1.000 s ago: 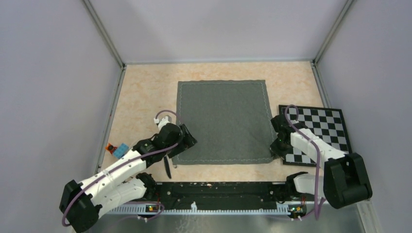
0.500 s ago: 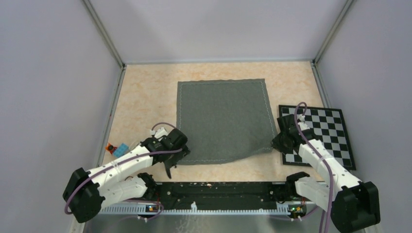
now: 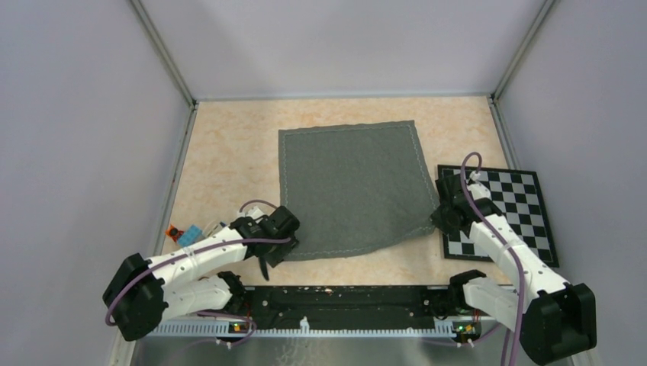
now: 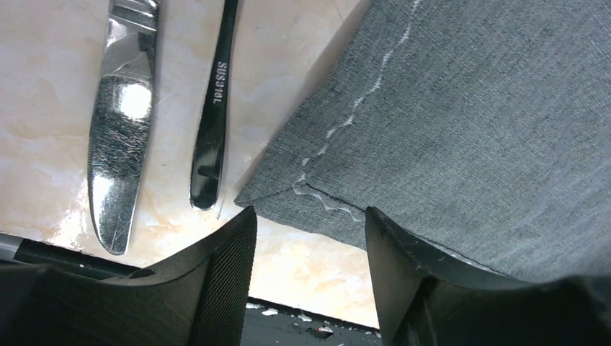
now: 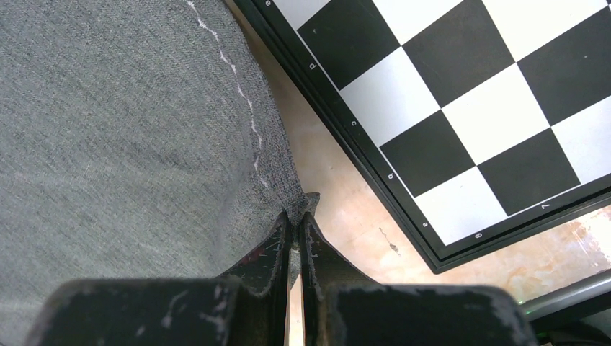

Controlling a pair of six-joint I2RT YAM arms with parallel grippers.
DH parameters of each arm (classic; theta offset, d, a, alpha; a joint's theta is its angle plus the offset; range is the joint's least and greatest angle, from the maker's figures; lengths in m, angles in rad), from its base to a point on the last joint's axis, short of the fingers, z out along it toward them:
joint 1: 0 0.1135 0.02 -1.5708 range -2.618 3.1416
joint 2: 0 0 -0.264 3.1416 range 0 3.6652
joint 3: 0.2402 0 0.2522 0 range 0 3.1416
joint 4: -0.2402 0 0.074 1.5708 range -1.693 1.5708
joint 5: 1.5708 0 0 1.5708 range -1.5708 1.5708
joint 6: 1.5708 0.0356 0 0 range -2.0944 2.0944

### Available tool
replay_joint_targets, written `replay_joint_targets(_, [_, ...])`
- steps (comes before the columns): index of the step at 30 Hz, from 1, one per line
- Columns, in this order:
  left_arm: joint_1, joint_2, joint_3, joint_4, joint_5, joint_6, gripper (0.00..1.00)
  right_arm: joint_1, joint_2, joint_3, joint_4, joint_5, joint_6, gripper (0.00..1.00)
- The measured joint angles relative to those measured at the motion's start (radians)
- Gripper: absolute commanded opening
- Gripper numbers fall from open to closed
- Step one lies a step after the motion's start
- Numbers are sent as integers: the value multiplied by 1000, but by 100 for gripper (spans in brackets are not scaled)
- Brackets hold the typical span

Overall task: Fold the napkin into a case and place the utensils inside
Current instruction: Pick up the flattened napkin from the center of the board.

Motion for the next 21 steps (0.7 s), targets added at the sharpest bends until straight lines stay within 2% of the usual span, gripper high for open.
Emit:
replay_joint_targets(3, [-3, -5, -13, -3, -1, -21, 55, 0, 3, 0, 0, 5, -15, 0])
replay_joint_targets(21, [-10, 132, 31, -64, -39, -21, 59, 0, 40, 0, 18, 10, -34, 0])
